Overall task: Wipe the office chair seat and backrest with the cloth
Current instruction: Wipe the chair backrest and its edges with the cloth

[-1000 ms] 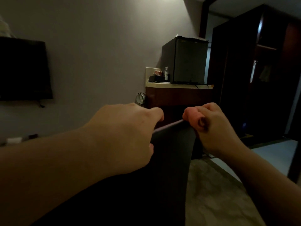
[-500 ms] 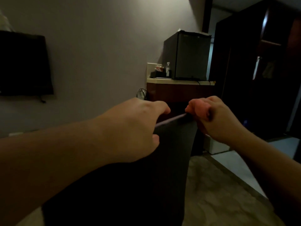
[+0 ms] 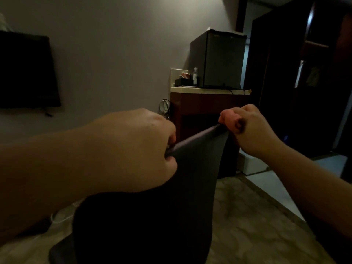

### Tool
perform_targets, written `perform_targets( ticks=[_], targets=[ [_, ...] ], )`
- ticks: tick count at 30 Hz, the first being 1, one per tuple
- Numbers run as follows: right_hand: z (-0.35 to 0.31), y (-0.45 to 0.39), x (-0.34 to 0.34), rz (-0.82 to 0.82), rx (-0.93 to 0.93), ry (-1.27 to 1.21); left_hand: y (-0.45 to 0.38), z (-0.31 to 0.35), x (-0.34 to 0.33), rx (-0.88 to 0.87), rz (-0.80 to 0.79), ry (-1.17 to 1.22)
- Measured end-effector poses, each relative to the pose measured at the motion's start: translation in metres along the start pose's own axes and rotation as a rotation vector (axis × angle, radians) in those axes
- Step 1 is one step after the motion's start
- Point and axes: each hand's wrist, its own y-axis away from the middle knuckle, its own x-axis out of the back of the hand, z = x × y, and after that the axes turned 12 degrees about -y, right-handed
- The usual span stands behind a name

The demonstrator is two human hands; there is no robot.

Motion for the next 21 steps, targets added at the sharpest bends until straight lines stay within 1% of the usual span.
perform_targets(
  ticks=[1,4,5,6,8,10,11,13,15,16,17,19,21],
  targets=[
    [-0.008,0.005,0.002,-0.007,0.052,-0.009,0.001,0.0,-0.001,-0.007,-0.001,-0.01],
    [-0.031,0.028,0.01,-0.064,0.29,0.044,0.002,0.003,-0.002,-0.01,-0.007,-0.028],
    [-0.031,0.029,0.012,-0.073,0.326,0.061,0.001,0.002,-0.003,-0.003,0.003,-0.021],
    [-0.027,0.025,0.012,-0.078,0.313,0.07,0.0,0.002,-0.005,0.001,0.017,-0.012],
    [-0.016,0.012,0.009,-0.071,0.169,0.064,-0.005,0.001,-0.009,-0.001,0.031,0.013],
    [-0.013,0.005,0.006,-0.054,0.048,0.043,-0.011,0.001,-0.009,0.015,0.001,0.097],
    [-0.017,0.006,0.006,-0.05,0.038,0.034,-0.015,0.001,-0.009,0.024,-0.027,0.147],
    [-0.028,0.014,0.01,-0.058,0.118,0.009,-0.02,0.005,-0.008,0.018,-0.059,0.194],
    [-0.039,0.027,0.017,-0.098,0.216,-0.039,-0.027,0.011,-0.009,-0.005,-0.059,0.172],
    [-0.04,0.03,0.02,-0.126,0.237,-0.064,-0.029,0.015,-0.007,-0.003,-0.06,0.169],
    [-0.04,0.028,0.023,-0.147,0.213,-0.101,-0.032,0.016,-0.007,0.016,-0.076,0.195],
    [-0.033,0.018,0.023,-0.148,0.097,-0.144,-0.032,0.012,-0.007,0.088,-0.113,0.388],
    [-0.029,0.013,0.019,-0.13,0.065,-0.138,-0.031,0.001,-0.015,0.13,-0.065,0.651]
  ],
)
